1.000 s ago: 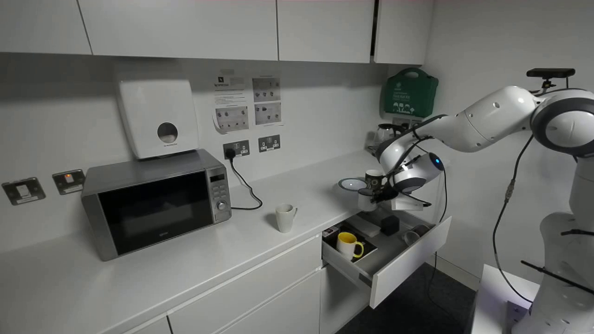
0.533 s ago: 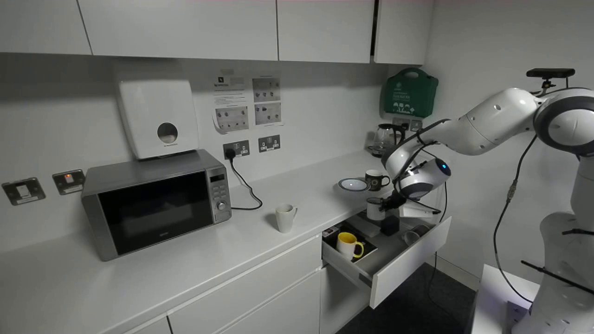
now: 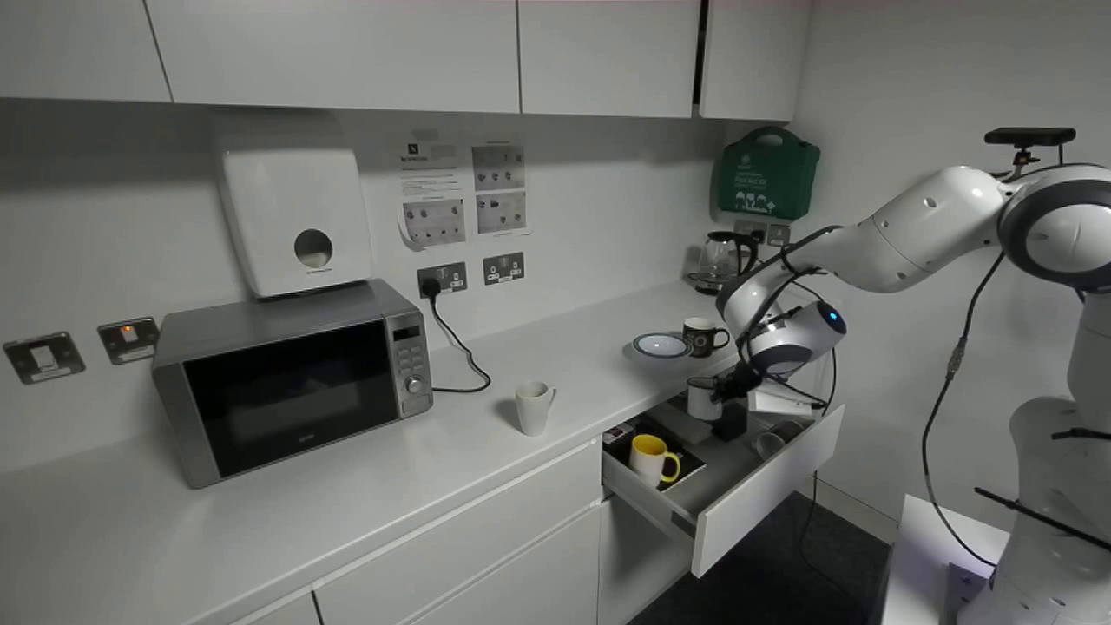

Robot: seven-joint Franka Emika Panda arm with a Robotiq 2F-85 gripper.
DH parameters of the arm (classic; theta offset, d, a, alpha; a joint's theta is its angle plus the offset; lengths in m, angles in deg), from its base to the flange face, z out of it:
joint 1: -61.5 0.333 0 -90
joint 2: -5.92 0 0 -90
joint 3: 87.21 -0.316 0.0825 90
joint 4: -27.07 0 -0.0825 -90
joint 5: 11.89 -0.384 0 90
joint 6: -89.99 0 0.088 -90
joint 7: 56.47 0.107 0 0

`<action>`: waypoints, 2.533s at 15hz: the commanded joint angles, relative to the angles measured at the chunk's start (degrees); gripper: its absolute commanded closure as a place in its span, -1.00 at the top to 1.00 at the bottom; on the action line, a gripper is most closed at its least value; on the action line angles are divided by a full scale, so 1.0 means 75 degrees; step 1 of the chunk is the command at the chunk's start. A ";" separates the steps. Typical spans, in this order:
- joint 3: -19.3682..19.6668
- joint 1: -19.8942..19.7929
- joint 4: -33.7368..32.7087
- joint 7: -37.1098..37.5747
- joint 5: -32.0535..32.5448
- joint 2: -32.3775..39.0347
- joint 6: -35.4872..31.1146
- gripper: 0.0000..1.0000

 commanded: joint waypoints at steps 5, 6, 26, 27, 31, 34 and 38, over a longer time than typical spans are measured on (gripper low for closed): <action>0.0272 0.0141 -0.0083 -0.0461 -0.1022 0.0303 0.0851 -0.93; 0.0285 0.0145 -0.0074 -0.0498 -0.1134 0.0393 0.0933 -0.93; 0.1677 0.1774 -0.0748 -0.0724 -0.2586 0.2239 0.1387 -0.93; 0.1679 0.1787 -0.0745 -0.0703 -0.2582 0.2336 0.1408 -0.93; 0.1703 0.1800 -0.0783 -0.0657 -0.2613 0.2662 0.1597 -0.93; 0.1834 0.1924 -0.0907 -0.0693 -0.2741 0.2815 0.1631 -0.93; 0.2128 0.2238 -0.1146 -0.0718 -0.2999 0.3020 0.1569 -0.93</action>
